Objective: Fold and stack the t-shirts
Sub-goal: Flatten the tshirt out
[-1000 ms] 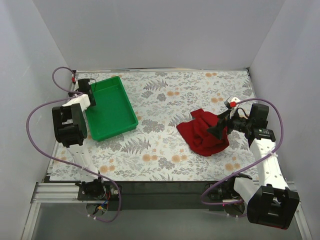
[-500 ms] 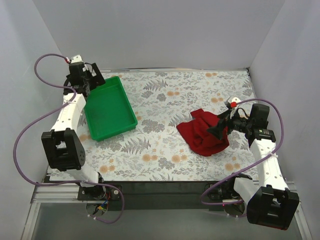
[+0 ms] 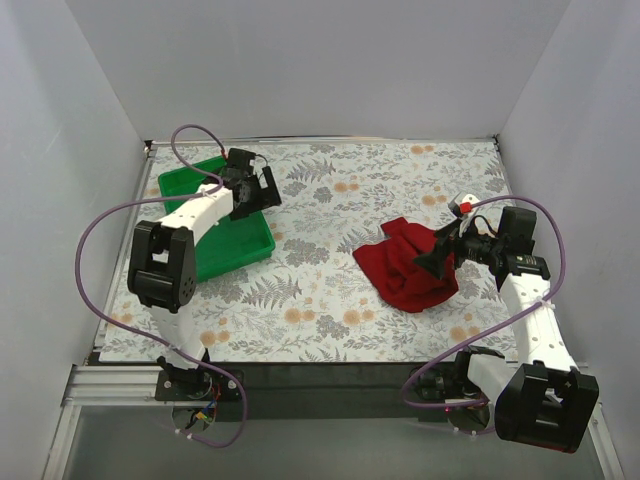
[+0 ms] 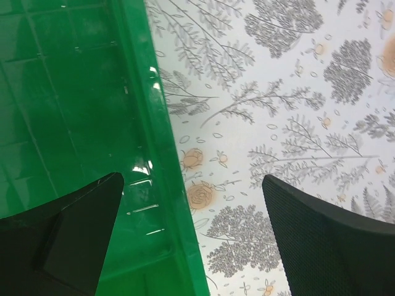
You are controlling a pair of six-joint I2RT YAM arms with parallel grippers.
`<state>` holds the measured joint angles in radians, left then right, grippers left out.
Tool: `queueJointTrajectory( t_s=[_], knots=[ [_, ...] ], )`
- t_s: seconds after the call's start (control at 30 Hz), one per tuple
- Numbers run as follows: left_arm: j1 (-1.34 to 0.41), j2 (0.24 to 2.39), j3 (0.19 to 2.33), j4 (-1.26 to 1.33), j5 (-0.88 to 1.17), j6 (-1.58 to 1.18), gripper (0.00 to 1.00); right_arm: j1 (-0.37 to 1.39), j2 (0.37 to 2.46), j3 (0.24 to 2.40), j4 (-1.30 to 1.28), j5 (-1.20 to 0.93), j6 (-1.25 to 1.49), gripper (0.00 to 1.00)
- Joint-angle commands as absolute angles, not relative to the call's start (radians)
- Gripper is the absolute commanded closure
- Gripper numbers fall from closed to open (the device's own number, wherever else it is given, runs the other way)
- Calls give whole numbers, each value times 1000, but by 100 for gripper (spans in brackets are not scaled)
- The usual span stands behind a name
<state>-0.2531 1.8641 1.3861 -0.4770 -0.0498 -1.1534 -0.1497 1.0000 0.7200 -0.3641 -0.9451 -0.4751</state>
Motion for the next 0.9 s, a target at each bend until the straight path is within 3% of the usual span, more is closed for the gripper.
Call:
queueJointTrajectory(
  t_s=[0.0,0.1,0.23,0.33,0.6,0.87],
  knots=[
    [-264,1871,1419,-520,-181,-1190,13,-152,1002,736,-362,-956,-486,2],
    [-275,1920,1430,-580,-222,-1168,22,-153,1000,736,-362,-954,-488,2],
    [-281,1937,1420,-580,-325,-1083,57,-153,1002,739,-364,-953,-488,2],
    [-285,1944,1428,-578,-368,-948,67,-153,1003,739,-367,-959,-489,2],
    [-267,1965,1352,-491,-529,-713,71,-153,1015,738,-368,-963,-489,2],
    [-172,1970,1345,-396,-422,-600,77,-153,1045,733,-368,-966,-492,2]
  ],
)
